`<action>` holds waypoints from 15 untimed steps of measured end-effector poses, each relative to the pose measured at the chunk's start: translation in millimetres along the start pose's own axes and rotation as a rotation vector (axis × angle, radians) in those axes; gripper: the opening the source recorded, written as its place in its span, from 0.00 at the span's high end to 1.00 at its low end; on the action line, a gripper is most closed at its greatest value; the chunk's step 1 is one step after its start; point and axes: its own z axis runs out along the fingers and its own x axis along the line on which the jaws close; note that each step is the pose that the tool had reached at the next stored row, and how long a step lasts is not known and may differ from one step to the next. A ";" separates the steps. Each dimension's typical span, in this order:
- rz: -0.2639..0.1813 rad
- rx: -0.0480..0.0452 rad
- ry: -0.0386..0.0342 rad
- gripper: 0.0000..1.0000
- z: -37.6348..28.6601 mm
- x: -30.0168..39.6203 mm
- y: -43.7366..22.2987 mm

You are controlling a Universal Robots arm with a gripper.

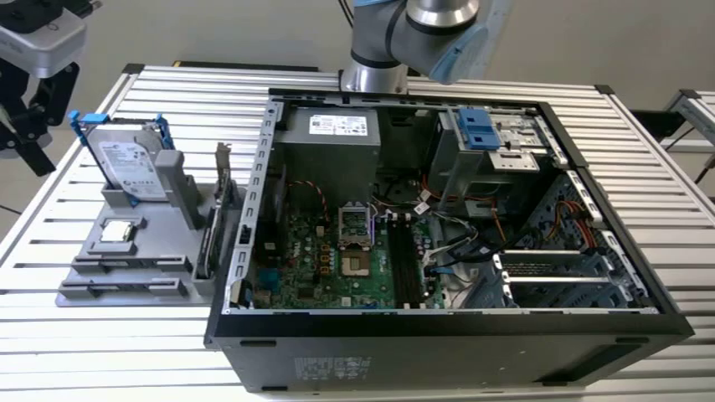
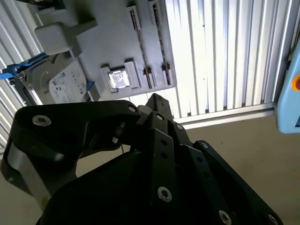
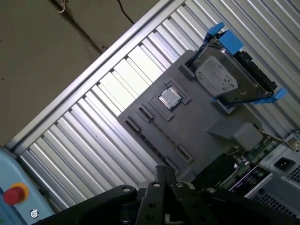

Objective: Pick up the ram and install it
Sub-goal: 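Pick up the ram and move it above insertion slot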

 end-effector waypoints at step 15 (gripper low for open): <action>-0.120 0.0008 0.0059 1.00 0.0 0.0 0.0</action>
